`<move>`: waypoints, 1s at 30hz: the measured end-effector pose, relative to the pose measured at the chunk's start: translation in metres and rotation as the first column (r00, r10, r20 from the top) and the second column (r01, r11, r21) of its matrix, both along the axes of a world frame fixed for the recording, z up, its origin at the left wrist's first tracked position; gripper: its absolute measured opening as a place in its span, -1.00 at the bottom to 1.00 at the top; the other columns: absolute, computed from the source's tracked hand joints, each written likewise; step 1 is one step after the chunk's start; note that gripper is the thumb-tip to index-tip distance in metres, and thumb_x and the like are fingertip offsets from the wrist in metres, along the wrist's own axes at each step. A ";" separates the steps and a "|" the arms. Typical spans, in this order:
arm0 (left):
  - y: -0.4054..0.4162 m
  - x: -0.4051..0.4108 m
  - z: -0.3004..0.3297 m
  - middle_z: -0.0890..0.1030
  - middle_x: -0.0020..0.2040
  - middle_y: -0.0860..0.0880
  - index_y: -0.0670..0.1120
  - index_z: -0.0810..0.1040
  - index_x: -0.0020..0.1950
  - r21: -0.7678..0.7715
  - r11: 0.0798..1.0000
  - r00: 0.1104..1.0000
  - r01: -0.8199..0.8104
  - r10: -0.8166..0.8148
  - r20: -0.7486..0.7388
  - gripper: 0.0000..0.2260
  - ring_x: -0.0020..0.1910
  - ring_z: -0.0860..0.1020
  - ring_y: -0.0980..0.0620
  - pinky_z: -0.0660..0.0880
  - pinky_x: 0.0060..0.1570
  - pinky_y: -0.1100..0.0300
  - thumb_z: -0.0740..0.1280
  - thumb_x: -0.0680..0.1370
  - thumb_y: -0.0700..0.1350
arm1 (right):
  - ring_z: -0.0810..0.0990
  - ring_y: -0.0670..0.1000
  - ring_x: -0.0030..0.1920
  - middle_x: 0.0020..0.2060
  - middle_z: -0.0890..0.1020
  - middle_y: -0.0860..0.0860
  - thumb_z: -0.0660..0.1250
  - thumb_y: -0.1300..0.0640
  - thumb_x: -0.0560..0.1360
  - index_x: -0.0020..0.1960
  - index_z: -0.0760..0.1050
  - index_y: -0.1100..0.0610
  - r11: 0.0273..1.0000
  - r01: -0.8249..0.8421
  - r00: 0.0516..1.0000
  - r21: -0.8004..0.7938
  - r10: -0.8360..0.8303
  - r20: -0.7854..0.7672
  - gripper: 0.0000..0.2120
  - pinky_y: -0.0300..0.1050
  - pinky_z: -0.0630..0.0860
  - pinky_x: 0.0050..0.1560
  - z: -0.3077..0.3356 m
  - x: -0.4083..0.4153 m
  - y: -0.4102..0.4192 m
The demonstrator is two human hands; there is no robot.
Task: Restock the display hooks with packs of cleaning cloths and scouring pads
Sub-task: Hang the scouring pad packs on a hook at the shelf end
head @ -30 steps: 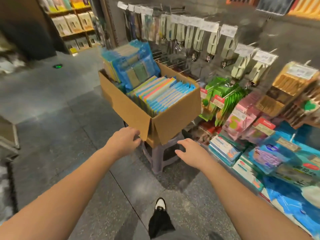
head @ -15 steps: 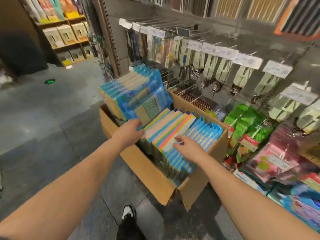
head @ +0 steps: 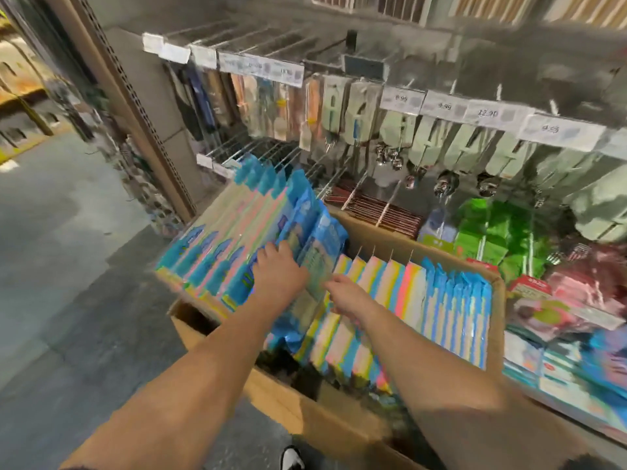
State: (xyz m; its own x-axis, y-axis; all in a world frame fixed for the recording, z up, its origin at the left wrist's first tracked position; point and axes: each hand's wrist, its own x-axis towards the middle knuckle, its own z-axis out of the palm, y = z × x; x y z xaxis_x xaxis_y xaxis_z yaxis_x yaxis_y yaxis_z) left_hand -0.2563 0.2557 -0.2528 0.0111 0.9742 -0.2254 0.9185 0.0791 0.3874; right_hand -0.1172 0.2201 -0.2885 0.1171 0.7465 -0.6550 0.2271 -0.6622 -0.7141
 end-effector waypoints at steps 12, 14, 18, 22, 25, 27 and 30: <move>0.014 -0.003 -0.028 0.25 0.50 -0.24 -0.12 -0.05 0.59 -0.195 0.977 0.995 0.090 -0.095 -0.017 -0.12 0.26 0.53 -0.32 0.49 -0.02 -0.03 0.42 0.53 0.18 | 0.38 -0.06 0.30 0.53 0.26 -0.08 0.14 0.04 0.68 0.61 0.02 -0.12 0.987 0.155 0.946 -0.048 -0.162 -0.282 -0.44 -0.13 0.36 0.16 -0.052 -0.034 -0.008; 0.012 -0.004 -0.029 0.32 0.48 -0.25 -0.12 -0.12 0.62 -0.192 0.974 0.988 0.124 -0.140 -0.071 -0.10 0.21 0.56 -0.29 0.48 -0.07 -0.01 0.38 0.55 0.21 | 0.33 0.00 0.41 0.57 0.17 -0.06 0.14 0.07 0.66 0.61 0.02 -0.13 0.985 0.162 0.935 -0.057 -0.172 -0.310 -0.42 -0.15 0.36 0.15 -0.052 -0.036 -0.013; 0.003 -0.004 -0.020 0.45 0.36 -0.22 -0.09 -0.05 0.60 -0.121 0.983 0.986 0.136 -0.146 -0.078 -0.18 0.14 0.59 -0.27 0.49 -0.08 -0.05 0.33 0.56 0.24 | 0.27 0.05 0.50 0.58 0.15 -0.07 0.18 0.01 0.56 0.55 0.09 -0.30 0.985 0.168 0.939 -0.028 -0.168 -0.301 -0.38 -0.05 0.38 0.30 -0.056 -0.038 -0.024; -0.013 -0.009 0.015 0.54 0.30 -0.11 -0.01 0.06 0.57 -0.027 0.997 0.991 0.074 -0.070 0.111 -0.17 0.13 0.60 -0.24 0.52 -0.04 -0.06 0.47 0.48 0.15 | 0.38 0.03 0.44 0.46 0.35 -0.10 0.25 -0.12 0.57 0.47 0.19 -0.41 0.976 0.197 0.935 0.090 -0.159 -0.317 -0.48 0.07 0.35 0.44 -0.020 -0.028 -0.045; -0.031 0.001 0.050 0.56 0.30 -0.08 0.01 0.11 0.57 0.059 0.995 0.941 0.080 -0.095 0.324 -0.15 0.17 0.60 -0.20 0.53 0.08 -0.08 0.53 0.44 0.10 | 0.48 -0.05 0.32 0.35 0.50 -0.05 0.22 -0.07 0.63 0.48 0.28 -0.26 0.939 0.242 0.945 0.244 -0.171 -0.278 -0.56 -0.12 0.41 0.34 0.028 0.001 -0.071; -0.046 0.018 0.067 0.57 0.31 -0.09 0.03 0.16 0.55 0.087 0.992 0.881 0.086 -0.117 0.459 -0.09 0.20 0.59 -0.16 0.52 0.21 -0.13 0.58 0.34 0.13 | 0.52 -0.11 0.18 0.17 0.55 -0.07 0.23 0.02 0.65 0.44 0.37 -0.14 0.886 0.296 0.945 0.358 -0.217 -0.245 -0.63 -0.33 0.42 0.15 0.053 0.028 -0.099; -0.083 0.056 0.085 0.58 0.26 -0.04 0.01 0.24 0.52 0.042 0.992 0.801 0.121 -0.123 0.586 -0.10 0.18 0.58 -0.04 0.48 0.24 0.02 0.62 0.30 0.09 | 0.53 -0.06 0.03 0.15 0.56 0.08 0.26 0.17 0.63 0.25 0.46 -0.07 0.776 0.396 0.917 0.490 -0.361 -0.169 -0.77 -0.47 0.38 -0.09 0.075 0.078 -0.149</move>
